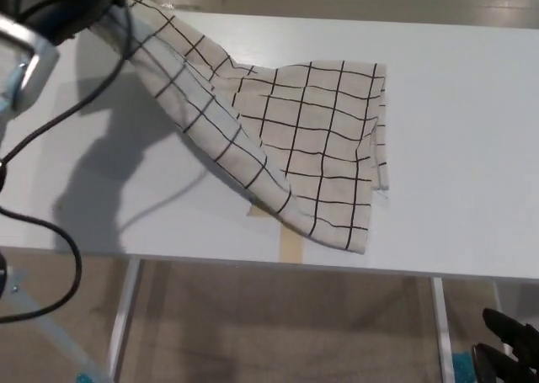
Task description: Use the left hand to fold a white towel with checkered patterns in half.
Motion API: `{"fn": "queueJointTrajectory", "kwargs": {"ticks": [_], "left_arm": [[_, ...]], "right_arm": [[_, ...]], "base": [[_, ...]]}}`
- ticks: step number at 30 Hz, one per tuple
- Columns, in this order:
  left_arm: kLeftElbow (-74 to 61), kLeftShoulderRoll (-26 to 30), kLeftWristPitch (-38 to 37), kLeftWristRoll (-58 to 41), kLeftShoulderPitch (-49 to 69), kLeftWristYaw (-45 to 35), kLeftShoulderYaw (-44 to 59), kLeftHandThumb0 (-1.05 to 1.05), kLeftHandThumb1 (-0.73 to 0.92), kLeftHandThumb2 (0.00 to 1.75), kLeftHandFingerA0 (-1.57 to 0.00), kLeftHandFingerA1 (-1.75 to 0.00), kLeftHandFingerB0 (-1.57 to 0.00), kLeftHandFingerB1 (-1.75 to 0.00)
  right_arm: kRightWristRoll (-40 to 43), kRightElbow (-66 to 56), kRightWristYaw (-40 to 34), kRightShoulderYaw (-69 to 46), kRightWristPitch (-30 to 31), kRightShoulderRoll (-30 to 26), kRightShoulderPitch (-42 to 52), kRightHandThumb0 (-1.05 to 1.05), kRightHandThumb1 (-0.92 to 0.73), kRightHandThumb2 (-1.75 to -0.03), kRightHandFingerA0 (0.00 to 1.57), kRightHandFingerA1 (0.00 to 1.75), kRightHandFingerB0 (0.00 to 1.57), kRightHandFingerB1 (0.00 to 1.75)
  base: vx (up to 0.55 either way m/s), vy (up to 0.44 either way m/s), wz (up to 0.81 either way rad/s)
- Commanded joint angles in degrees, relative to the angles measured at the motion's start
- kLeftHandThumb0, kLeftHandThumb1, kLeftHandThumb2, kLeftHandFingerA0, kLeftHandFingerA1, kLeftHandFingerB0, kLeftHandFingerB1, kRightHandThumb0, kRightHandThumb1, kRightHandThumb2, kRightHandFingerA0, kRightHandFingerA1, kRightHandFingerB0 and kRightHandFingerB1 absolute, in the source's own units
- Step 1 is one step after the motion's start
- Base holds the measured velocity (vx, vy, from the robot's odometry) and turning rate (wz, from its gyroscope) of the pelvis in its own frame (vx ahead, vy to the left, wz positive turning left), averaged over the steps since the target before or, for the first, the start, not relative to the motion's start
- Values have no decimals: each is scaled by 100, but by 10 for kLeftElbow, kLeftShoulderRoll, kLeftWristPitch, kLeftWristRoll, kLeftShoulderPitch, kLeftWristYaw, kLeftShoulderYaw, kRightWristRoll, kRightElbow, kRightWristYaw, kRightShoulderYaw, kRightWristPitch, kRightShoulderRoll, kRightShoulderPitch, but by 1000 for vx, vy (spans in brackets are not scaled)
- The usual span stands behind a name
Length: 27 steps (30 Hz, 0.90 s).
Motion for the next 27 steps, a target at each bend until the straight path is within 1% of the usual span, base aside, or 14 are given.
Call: {"fn": "queueJointTrajectory", "kwargs": {"ticks": [1,3,7,10,11,14,15,17,18,23,24,25,26,27], "left_arm": [[-35,-35,-54,119,-59,69,-108,-35,46,56,-92,-170,-100,-122],[-48,-55,-84,135,-76,77,-143,-32,50,59,-94,-168,-93,-135],[-55,-89,-112,152,-94,98,-190,-26,50,58,-97,-166,-103,-115],[-70,-121,-122,167,-100,105,-220,-25,49,57,-103,-158,-111,-86],[-86,-150,-128,175,-100,95,-238,-25,52,58,-99,-164,-92,-142],[-86,-158,-130,175,-102,97,-250,-25,52,58,-99,-164,-92,-142],[-100,-181,-137,181,-98,98,-263,-26,54,58,-95,-174,-83,-162],[-109,-199,-143,185,-95,100,-272,-26,54,58,-95,-174,-83,-162],[-115,-215,-149,188,-88,105,-280,-26,37,78,-123,-142,-107,-132],[-152,-237,-151,196,-53,114,-298,-38,38,79,-129,-145,-104,-122],[-156,-238,-155,194,-48,115,-298,-38,38,79,-129,-145,-104,-122],[-158,-239,-164,190,-44,112,-297,-45,47,61,-100,-167,-104,-126],[-166,-239,-181,171,-37,76,-288,-42,51,56,-88,-98,-90,-59],[-174,-237,-201,149,-28,32,-276,-42,51,56,-88,-98,-90,-59]], "right_arm": [[18,1,1,-7,-12,6,-3,-48,-67,-60,55,43,62,44],[14,-4,-2,-5,-2,5,-4,-48,-67,-60,54,43,63,44],[15,-12,2,-5,9,3,-8,-48,-67,-60,55,43,63,45],[6,-16,-3,0,11,-1,-12,-49,-67,-61,57,43,66,46],[2,-20,-5,1,9,-2,-12,-49,-68,-62,60,44,66,46],[1,-24,-6,3,11,-2,-11,-49,-68,-62,60,44,66,46],[9,-29,-1,1,13,2,-11,-48,-67,-60,61,45,67,47],[14,-33,3,0,16,5,-11,-48,-67,-60,61,45,67,47],[12,-33,0,0,17,5,-13,-48,-67,-60,63,45,68,47],[8,-42,-6,2,30,5,-14,-50,-67,-61,63,45,69,48],[8,-43,-5,2,31,5,-14,-50,-67,-61,63,45,69,48],[7,-43,-5,3,31,4,-15,-51,-67,-61,63,45,68,47],[11,-42,-2,1,33,4,-17,-51,-67,-61,63,44,69,48],[18,-42,2,-2,34,5,-19,-51,-67,-61,63,44,69,48]], "base": [[0,0,0],[0,0,0],[0,0,0],[0,0,0],[0,0,0],[0,0,0],[0,0,0],[0,0,0],[0,0,0],[0,0,0],[0,0,0],[0,0,0],[0,0,0],[0,0,0]]}}
